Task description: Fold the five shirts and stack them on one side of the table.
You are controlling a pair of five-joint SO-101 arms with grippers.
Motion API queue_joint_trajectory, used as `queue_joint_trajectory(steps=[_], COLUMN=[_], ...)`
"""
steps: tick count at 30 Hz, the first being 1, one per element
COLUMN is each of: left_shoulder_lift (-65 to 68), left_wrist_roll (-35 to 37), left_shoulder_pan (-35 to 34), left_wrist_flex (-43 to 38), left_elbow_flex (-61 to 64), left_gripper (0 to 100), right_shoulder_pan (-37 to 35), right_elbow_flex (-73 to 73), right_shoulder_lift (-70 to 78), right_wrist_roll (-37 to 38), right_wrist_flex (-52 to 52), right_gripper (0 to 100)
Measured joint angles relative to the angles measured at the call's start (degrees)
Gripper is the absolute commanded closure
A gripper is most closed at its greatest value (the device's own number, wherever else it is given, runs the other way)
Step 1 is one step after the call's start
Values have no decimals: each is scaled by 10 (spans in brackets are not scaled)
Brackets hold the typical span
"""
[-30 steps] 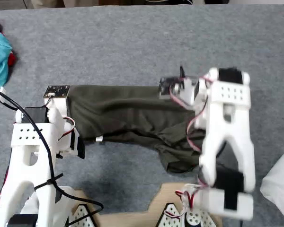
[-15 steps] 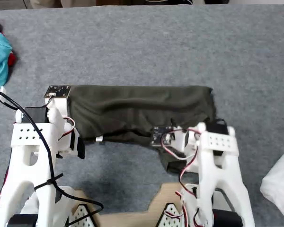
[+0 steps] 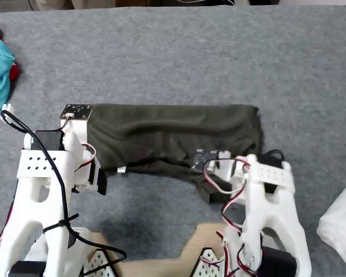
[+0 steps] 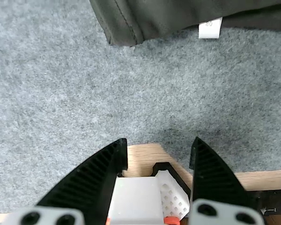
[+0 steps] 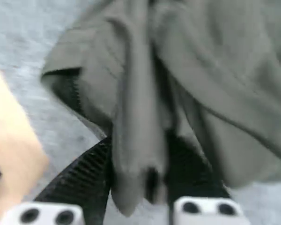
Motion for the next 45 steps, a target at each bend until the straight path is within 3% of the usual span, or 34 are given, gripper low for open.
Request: queue_joint_trajectory(steps=[10,22,38,45], left_shoulder_lift=[0,0,0,0], left_wrist_roll=[0,0,0,0], left_shoulder_pan=[0,0,0,0], left_wrist_flex=[0,3,3,3], left_elbow_flex=[0,0,0,0], left_gripper=[776,776,776,776], right_shoulder_pan=[24,-48,-56,-69], right_elbow_flex=[-145,-259,-577,-672], right_shoulder_lift=[4,21,372,425], right_wrist_roll=[0,0,-26,-87], right_wrist_flex=[56,77,109,142], right_gripper=[975,993,987,786])
